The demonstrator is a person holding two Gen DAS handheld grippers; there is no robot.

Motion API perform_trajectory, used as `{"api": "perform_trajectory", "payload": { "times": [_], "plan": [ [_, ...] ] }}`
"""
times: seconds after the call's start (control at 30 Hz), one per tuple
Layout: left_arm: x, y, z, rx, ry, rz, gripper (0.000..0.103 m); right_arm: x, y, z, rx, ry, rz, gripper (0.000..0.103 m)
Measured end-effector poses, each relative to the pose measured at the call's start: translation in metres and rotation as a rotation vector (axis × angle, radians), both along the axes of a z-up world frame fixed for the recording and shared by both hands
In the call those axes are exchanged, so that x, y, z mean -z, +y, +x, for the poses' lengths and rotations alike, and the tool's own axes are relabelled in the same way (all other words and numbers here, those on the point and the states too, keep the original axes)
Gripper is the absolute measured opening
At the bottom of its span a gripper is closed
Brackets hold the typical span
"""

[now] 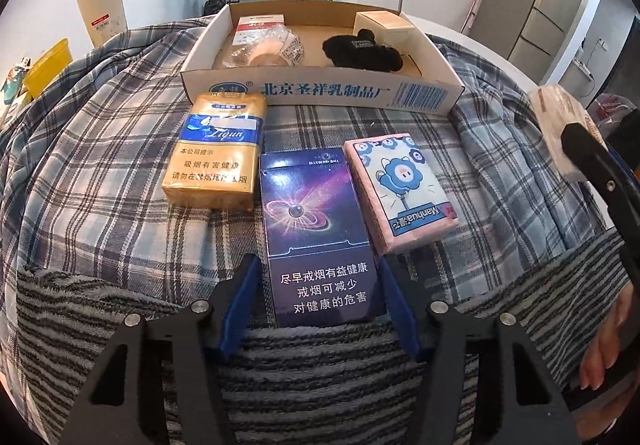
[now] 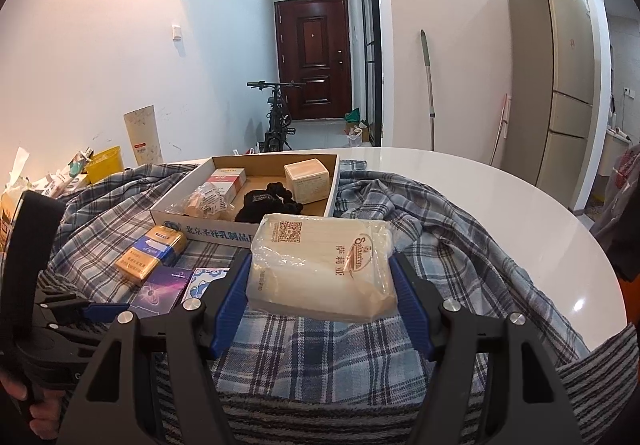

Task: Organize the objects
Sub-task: 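Grasp the purple cigarette box with the left tool, then lift the purple box with left tool while right tool lifts the white tissue pack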

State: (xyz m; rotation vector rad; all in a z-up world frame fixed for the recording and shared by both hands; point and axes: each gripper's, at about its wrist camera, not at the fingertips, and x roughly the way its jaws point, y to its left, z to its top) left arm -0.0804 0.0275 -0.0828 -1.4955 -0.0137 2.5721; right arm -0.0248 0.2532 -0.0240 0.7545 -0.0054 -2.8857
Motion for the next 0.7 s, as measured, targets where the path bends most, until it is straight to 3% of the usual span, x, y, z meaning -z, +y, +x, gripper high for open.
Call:
{"api": "perform_trajectory", "payload": {
  "times": [0.07,0.13,0.37,0.47,0.7],
  "plan": [
    [-0.003,-0.003,0.001,-0.008,0.014,0.011,0.053,0.000,0.000,0.000,0.000,-0.002,0.002,0.067],
    [-0.012,-0.006,0.006,-0.002,0.053,0.035,0.053,0.001,0.000,-0.002,0.000,-0.010,0.002,0.067],
    [-0.058,-0.019,0.040,-0.017,0.312,0.005,0.053,0.003,0.000,-0.003,0.005,-0.015,0.004,0.067],
    [-0.075,-0.023,0.053,-0.013,0.384,-0.016,0.053,0.000,-0.001,-0.001,0.010,0.005,0.009,0.067],
    [-0.092,-0.030,0.070,-0.030,0.433,-0.023,0.053,-0.011,-0.001,0.005,0.002,0.031,-0.011,0.067]
  ]
}}
